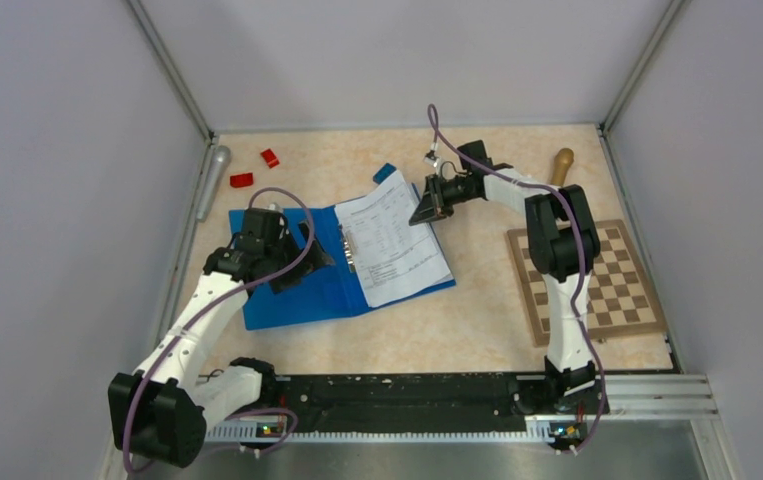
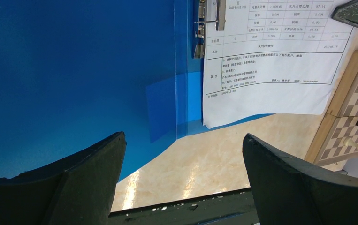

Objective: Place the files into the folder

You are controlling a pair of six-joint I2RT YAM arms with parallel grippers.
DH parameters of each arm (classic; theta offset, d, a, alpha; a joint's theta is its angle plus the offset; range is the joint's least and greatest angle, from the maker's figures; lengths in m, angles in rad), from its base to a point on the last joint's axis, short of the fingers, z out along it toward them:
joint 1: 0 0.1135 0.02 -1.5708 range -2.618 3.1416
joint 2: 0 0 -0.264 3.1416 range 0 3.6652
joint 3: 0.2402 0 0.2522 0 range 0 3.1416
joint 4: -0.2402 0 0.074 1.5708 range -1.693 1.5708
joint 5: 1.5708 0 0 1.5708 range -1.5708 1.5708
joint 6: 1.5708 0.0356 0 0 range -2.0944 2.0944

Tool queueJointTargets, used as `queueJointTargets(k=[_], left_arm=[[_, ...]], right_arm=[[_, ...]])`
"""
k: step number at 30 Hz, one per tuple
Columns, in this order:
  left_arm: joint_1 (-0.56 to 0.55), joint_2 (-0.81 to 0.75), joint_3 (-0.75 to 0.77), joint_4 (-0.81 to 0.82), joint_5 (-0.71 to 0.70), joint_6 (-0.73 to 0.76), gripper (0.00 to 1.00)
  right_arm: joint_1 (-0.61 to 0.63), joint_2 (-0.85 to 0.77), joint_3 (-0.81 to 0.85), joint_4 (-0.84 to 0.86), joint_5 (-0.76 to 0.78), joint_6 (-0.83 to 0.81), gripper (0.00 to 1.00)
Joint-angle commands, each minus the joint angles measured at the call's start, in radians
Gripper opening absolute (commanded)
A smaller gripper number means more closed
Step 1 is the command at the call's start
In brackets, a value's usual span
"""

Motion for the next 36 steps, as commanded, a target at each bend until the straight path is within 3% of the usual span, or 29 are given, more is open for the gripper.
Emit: queueJointTargets(k=[1, 7, 28, 29, 33, 36], left_arm=[[0.005, -0.016, 0.028, -0.001, -0.006, 0.015, 0.99], [0.005, -0.017, 0.033, -0.003, -0.009, 0.015, 0.99], [0.005, -0.008, 0.023, -0.001, -0.013, 0.014, 0.99], [0.005, -0.007, 0.023, -0.001, -0.014, 0.013, 0.99], [0.005, -0.012, 0.030, -0.004, -0.017, 0.011, 0.99], [0.005, -0.015, 0.051, -0.016, -0.023, 0.001, 0.99]], right_arm=[[0.008, 0.001, 0.027, 0.057, 0.007, 0.002, 0.00], [0.008, 0.008, 0.004, 0.122, -0.002, 0.054, 0.00], [0.013, 0.024, -0.024, 0.096, -0.013, 0.023, 0.00], [0.013, 0.023, -0.020, 0.083, 0.001, 0.020, 0.07], [0.012, 0.009, -0.008, 0.033, 0.071, 0.001, 0.57], [0.012, -0.014, -0.002, -0.011, 0.158, -0.005, 0.78]])
